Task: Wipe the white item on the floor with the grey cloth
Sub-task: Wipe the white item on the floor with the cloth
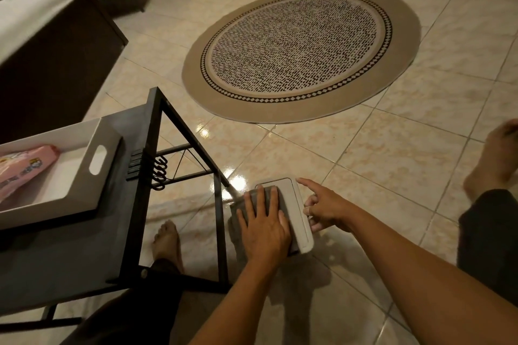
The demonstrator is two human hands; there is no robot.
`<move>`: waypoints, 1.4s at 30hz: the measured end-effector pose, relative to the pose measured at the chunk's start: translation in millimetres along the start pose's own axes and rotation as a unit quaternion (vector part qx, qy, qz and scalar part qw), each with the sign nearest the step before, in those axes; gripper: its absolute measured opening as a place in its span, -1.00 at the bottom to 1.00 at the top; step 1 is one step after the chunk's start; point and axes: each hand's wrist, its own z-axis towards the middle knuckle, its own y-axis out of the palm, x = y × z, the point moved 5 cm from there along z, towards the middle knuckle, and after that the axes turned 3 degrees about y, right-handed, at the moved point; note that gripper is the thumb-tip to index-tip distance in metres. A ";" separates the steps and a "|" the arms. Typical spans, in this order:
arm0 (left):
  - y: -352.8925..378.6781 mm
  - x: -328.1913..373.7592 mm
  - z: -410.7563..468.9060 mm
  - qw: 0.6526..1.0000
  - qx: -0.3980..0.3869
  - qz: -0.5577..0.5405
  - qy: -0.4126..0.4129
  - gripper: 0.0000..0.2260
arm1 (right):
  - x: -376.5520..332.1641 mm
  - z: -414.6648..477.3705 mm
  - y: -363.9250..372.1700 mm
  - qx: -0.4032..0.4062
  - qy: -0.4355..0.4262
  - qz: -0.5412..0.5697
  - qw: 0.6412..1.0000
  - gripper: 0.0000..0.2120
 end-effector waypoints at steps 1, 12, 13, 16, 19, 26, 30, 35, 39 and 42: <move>4.8 3.5 -9.9 1.000 -0.003 0.004 0.005 -0.39 | -0.5 -0.3 0.1 0.000 0.000 -0.001 1.000 -0.24; 21.1 46.9 -21.9 0.999 -0.018 0.017 0.025 -0.44 | -16.3 4.6 -6.6 -0.015 -0.001 -0.056 0.998 -0.16; 21.8 45.8 -19.2 0.999 -0.021 0.017 0.023 -0.44 | -17.8 6.9 -6.3 -0.017 -0.003 -0.059 0.998 -0.15; 17.5 40.7 -2.3 1.000 -0.004 0.014 0.023 -0.45 | -16.2 11.7 -6.3 -0.021 0.000 -0.051 0.998 -0.14; 8.6 37.7 24.9 0.999 -0.016 0.020 0.029 -0.47 | -12.4 14.4 -7.3 -0.020 -0.002 -0.041 0.999 -0.14; -14.3 -5.7 50.0 1.000 -0.017 0.021 0.008 -0.46 | -12.7 13.0 -3.8 -0.007 0.004 -0.036 0.999 -0.17; -2.5 -14.7 1.9 0.999 -0.017 0.031 0.019 -0.39 | -13.3 11.0 -3.8 0.003 0.004 -0.041 0.999 -0.17; 16.4 28.6 -38.0 0.998 -0.031 0.021 0.044 -0.39 | -12.8 4.8 -0.9 -0.008 0.003 -0.042 0.999 -0.17; 9.2 47.7 -5.2 0.998 -0.043 0.025 0.033 -0.30 | -8.7 -1.3 1.1 -0.016 0.001 -0.049 0.999 -0.19; -7.2 36.3 27.8 0.996 -0.057 0.052 0.035 -0.33 | -8.2 0.4 1.8 -0.011 -0.002 -0.052 0.999 -0.19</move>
